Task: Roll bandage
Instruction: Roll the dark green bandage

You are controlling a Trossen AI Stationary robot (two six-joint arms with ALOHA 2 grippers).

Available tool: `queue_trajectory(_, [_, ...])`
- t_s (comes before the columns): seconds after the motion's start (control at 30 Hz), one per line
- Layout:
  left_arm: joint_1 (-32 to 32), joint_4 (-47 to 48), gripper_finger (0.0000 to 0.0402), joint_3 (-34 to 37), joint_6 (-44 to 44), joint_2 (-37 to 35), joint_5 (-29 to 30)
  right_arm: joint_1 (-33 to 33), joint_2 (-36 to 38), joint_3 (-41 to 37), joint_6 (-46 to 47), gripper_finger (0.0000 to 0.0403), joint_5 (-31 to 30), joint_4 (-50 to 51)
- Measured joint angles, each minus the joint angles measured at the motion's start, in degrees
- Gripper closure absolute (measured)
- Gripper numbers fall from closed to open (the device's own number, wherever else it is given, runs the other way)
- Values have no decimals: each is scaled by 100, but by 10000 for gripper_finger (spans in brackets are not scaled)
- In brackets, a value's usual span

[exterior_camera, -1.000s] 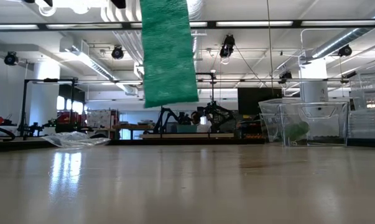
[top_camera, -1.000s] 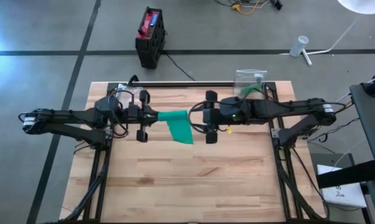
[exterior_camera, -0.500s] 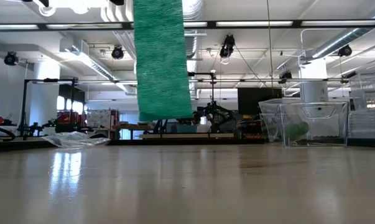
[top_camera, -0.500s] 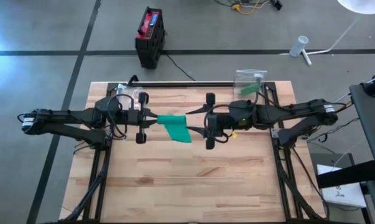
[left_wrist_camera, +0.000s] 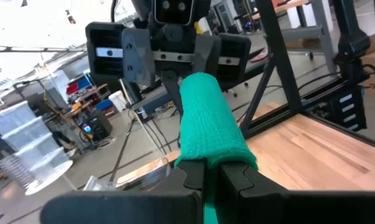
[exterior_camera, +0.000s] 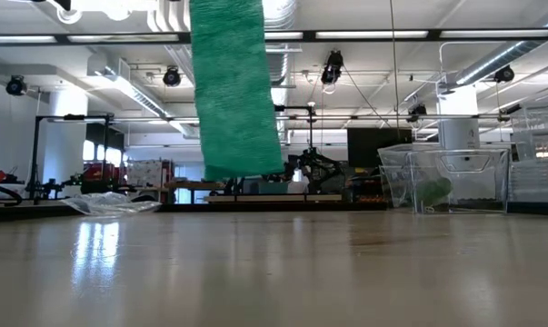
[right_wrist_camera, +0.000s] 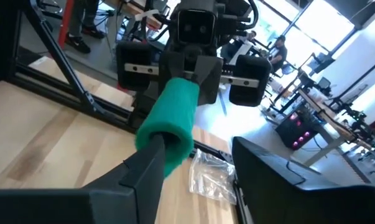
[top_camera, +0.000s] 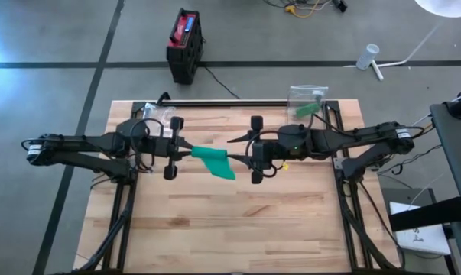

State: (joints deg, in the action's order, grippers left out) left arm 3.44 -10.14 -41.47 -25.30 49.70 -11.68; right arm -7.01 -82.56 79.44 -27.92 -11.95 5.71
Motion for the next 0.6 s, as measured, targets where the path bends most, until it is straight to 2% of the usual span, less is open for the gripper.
queue_trajectory(0.6, [-2,-84,402,0,-15,25,-37,2,-262,2,-9,274,43,-329])
